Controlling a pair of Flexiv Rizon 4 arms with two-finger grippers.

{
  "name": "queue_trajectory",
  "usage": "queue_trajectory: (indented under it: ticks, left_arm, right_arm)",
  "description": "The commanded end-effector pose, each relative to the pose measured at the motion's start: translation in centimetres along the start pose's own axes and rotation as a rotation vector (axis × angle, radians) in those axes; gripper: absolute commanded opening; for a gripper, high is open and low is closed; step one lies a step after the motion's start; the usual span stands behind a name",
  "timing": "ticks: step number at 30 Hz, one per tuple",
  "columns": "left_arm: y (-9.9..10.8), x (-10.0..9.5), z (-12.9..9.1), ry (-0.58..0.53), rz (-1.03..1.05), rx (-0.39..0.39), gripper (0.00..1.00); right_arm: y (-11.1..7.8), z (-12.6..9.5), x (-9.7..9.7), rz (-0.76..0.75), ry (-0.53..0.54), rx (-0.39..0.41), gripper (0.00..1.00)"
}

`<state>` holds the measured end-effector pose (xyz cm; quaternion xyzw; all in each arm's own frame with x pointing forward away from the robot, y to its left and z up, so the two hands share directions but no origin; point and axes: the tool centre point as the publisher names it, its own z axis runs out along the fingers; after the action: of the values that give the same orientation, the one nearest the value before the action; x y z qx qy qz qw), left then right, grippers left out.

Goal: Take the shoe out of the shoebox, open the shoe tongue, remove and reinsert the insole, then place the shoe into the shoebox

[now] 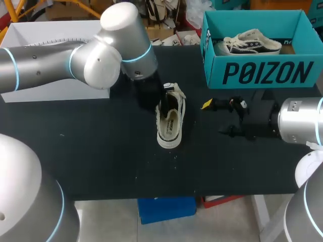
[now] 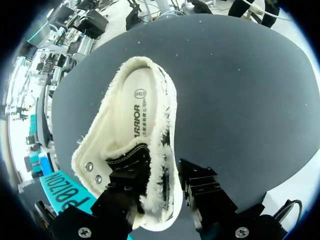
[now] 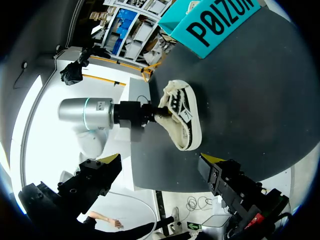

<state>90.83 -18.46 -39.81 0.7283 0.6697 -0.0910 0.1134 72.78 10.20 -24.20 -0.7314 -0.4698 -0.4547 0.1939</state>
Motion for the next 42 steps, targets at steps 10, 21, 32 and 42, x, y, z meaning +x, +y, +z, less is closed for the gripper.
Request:
queue_trajectory:
  ticks: [10, 21, 32, 42]
  left_arm:
    - [0.9, -0.7, -0.5, -0.009, 0.031, -0.052, 0.00]
    - [1.6, -2.2, -7.2, -0.014, -0.129, -0.088, 0.00]
    - [2.4, -1.9, -15.6, -0.011, -0.553, -0.118, 0.00]
    - [4.7, 0.3, -21.5, -0.062, -1.014, -0.240, 0.00]
  right_arm:
    - [0.0, 0.0, 0.0, 0.000, 0.000, 0.000, 1.00]
    - [0.0, 0.0, 0.0, 0.000, 0.000, 0.000, 1.00]
    - [0.0, 0.0, 0.0, 0.000, 0.000, 0.000, 1.00]
    - [0.0, 0.0, 0.0, 0.000, 0.000, 0.000, 1.00]
